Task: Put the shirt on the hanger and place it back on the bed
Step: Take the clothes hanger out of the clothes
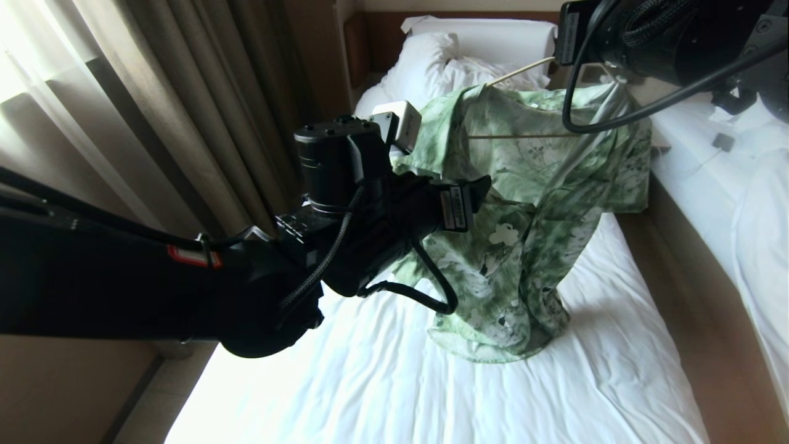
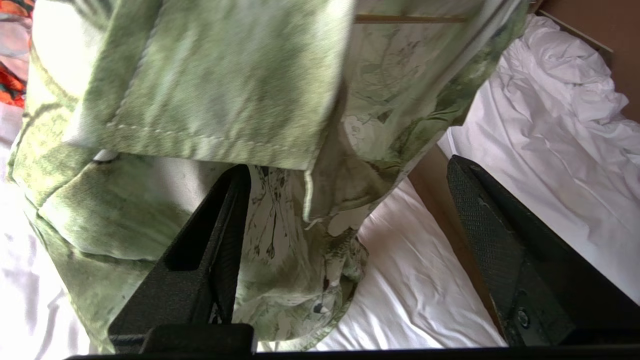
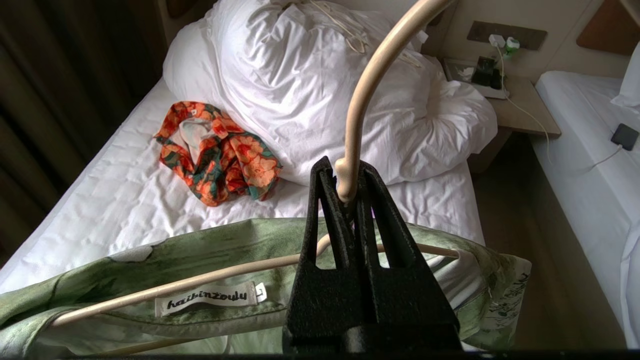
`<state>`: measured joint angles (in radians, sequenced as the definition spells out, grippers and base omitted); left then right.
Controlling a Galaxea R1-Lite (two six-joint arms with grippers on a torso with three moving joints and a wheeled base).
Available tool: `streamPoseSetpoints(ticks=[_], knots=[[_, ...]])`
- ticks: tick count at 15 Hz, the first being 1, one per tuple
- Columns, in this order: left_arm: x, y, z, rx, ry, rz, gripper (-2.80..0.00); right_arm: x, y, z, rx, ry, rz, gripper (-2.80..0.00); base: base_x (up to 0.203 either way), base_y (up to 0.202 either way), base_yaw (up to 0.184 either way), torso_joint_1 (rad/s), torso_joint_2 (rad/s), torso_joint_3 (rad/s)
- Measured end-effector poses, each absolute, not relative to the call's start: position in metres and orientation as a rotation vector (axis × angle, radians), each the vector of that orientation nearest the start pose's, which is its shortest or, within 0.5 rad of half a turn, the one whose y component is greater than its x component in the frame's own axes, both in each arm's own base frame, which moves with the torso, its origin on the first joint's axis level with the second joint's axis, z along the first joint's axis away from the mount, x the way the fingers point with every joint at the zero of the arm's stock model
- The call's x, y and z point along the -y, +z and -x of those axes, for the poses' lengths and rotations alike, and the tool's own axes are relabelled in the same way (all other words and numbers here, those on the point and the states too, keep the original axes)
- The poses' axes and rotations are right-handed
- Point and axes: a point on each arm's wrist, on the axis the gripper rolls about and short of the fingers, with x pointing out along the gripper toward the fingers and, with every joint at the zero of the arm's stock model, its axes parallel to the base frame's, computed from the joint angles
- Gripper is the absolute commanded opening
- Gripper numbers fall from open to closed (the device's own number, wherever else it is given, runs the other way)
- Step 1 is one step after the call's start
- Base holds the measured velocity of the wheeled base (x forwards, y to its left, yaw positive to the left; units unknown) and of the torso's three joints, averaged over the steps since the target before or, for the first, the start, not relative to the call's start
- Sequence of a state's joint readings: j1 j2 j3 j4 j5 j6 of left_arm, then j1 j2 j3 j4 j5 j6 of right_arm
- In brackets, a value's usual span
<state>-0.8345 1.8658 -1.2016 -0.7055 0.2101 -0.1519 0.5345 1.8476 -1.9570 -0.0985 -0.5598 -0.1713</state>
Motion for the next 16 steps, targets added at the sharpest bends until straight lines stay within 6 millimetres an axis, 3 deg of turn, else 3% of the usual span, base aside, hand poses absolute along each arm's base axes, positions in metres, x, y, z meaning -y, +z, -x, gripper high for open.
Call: streamPoseSetpoints(ticks=[6, 7, 13, 16], knots=[[0.284, 0.255, -0.267, 0.044, -0.599, 0.201, 0.00, -0.164, 0.402, -0.301, 0.167, -0.039, 0.067, -2.80, 0.000, 0.000, 0.000, 0.000, 0.00, 0.000], [0.285, 0.254, -0.268, 0.044, -0.594, 0.201, -2.80, -0.164, 0.400, -0.301, 0.162, -0.038, 0.070, -2.80, 0.000, 0.000, 0.000, 0.000, 0.00, 0.000], [0.289, 0.257, -0.268, 0.057, -0.595, 0.209, -2.80, -0.169, 0.395, -0.303, 0.150, -0.027, 0.077, -2.80, 0.000, 0.000, 0.000, 0.000, 0.00, 0.000], [0.293, 0.266, -0.258, 0.076, -0.620, 0.216, -2.80, -0.175, 0.391, -0.302, 0.141, -0.013, 0.083, -2.80, 0.000, 0.000, 0.000, 0.000, 0.00, 0.000]])
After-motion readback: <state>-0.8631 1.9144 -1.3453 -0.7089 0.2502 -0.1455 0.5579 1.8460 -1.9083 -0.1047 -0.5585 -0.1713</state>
